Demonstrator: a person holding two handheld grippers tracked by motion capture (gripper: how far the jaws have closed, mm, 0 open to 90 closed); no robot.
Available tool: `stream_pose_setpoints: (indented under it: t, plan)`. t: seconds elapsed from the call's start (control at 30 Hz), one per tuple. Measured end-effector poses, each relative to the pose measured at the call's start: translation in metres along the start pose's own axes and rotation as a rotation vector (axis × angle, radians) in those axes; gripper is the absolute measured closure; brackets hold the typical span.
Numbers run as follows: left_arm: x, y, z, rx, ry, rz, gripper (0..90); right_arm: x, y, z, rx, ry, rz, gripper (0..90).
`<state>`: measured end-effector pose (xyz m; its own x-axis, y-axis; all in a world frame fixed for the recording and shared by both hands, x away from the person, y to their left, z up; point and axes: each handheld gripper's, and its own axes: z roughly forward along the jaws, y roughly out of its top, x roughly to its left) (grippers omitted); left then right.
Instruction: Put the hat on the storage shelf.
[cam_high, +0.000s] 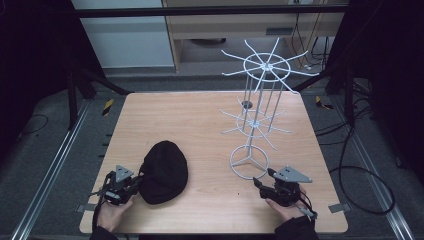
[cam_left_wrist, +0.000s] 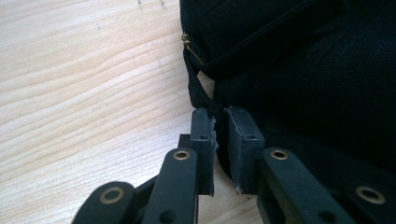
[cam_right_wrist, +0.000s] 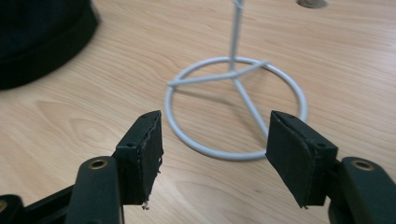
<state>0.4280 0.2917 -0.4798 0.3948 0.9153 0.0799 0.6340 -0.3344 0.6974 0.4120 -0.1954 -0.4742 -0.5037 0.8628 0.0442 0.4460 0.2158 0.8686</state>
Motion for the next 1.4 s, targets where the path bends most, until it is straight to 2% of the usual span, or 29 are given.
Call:
stream_pose_setpoints:
  t: [0.1, 0.2, 0.37, 0.7, 0.87, 0.93, 1.1, 1.3, 1.4]
  plan:
    - [0.002, 0.0, -0.001, 0.014, 0.003, -0.02, 74.5, -0.006, -0.002, -0.001, 0.007, -0.019, 0.012, 34.5]
    - [0.004, 0.0, -0.008, -0.01, 0.001, -0.057, 65.2, -0.009, -0.003, -0.003, 0.005, -0.027, 0.017, 33.2]
    - [0.003, 0.001, -0.021, -0.064, 0.005, -0.073, 54.8, -0.012, -0.004, -0.004, 0.001, -0.036, 0.024, 32.2]
    - [0.003, 0.016, -0.046, -0.212, -0.018, -0.113, 48.1, -0.019, -0.003, -0.008, 0.004, -0.044, 0.068, 31.6]
    - [0.001, 0.032, -0.056, -0.247, -0.044, -0.114, 46.1, -0.019, -0.002, -0.008, 0.01, -0.04, 0.065, 33.0]
    - [-0.003, 0.04, -0.059, -0.242, -0.074, -0.108, 44.7, -0.02, -0.002, -0.008, 0.014, -0.035, 0.07, 33.9]
    - [-0.013, 0.058, -0.062, -0.246, -0.088, -0.08, 43.4, -0.021, -0.001, -0.008, 0.02, -0.03, 0.08, 35.1]
    - [-0.028, 0.076, -0.051, -0.209, -0.104, -0.04, 42.8, -0.022, 0.0, -0.009, 0.022, -0.032, 0.085, 35.4]
    - [-0.034, 0.083, -0.041, -0.171, -0.101, -0.029, 42.7, -0.023, 0.0, -0.009, 0.026, -0.031, 0.088, 35.6]
